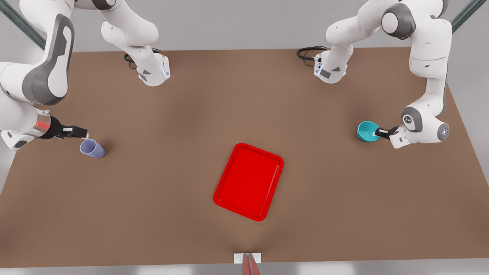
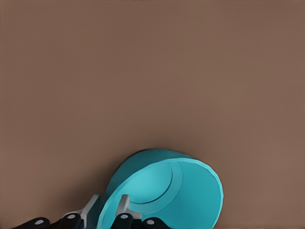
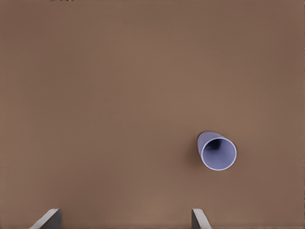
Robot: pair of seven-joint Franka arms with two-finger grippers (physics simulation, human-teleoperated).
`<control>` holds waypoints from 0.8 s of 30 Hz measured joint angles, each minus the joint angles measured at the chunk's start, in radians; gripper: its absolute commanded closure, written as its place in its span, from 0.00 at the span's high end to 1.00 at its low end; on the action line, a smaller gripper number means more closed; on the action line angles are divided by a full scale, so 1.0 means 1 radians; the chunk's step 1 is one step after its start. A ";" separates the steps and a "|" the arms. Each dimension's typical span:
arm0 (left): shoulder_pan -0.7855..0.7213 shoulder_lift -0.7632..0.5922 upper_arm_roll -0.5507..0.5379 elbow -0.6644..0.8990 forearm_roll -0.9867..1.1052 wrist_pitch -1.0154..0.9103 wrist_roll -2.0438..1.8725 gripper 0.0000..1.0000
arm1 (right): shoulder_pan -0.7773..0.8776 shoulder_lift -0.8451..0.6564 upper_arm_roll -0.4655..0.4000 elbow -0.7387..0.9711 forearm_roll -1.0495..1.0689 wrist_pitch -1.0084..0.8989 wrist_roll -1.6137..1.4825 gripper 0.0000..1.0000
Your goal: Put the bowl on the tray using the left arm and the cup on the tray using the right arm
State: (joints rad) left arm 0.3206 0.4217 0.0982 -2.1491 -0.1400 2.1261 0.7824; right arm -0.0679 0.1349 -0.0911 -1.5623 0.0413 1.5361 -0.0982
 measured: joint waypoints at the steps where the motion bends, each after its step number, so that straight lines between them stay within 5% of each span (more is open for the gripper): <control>1: 0.000 0.000 0.000 0.000 0.001 0.001 0.000 0.21 | 0.005 0.000 -0.001 -0.001 0.000 0.001 0.000 1.00; 12: -0.012 -0.093 -0.041 0.009 0.036 -0.065 -0.184 0.21 | -0.007 0.001 -0.001 -0.001 0.000 0.001 -0.021 1.00; 16: -0.350 -0.146 -0.114 0.106 0.059 -0.125 -0.811 0.21 | -0.014 0.006 -0.001 0.002 0.035 0.001 -0.021 1.00; 20: -0.474 0.052 -0.289 0.415 0.039 -0.188 -1.356 0.21 | -0.012 0.007 -0.001 0.002 0.035 0.001 -0.021 1.00; 24: -0.630 0.200 -0.305 0.611 0.010 -0.169 -1.669 0.21 | -0.014 0.008 -0.001 0.002 0.035 0.001 -0.021 1.00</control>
State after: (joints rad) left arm -0.3094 0.6215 -0.2072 -1.5386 -0.1298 1.9572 -0.8866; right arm -0.0815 0.1425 -0.0920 -1.5601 0.0767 1.5370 -0.1197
